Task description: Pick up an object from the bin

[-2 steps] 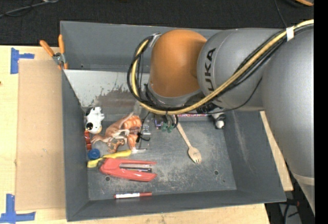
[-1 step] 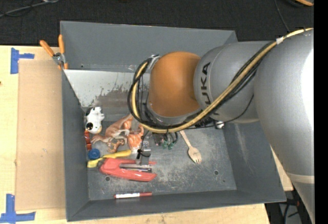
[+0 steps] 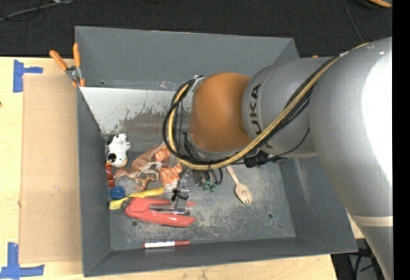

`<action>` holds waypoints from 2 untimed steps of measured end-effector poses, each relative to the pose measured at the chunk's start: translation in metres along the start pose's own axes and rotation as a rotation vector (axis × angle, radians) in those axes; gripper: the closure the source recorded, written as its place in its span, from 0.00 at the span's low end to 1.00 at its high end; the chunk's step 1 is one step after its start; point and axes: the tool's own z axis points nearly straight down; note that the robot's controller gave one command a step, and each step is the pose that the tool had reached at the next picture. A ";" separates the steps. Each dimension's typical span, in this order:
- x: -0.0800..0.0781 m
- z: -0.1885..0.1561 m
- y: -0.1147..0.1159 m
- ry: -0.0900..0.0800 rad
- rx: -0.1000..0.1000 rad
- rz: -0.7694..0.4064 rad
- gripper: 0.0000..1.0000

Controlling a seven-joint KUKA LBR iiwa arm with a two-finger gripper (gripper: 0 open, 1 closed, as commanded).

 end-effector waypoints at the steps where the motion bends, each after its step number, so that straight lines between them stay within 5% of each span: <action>1: 0.046 -0.006 -0.004 0.001 0.000 0.152 0.00; 2: 0.066 0.001 -0.012 0.005 0.001 0.197 0.00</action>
Offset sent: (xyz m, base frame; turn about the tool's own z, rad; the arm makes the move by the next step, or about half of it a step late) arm -0.0503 -0.0159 -0.0124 0.2292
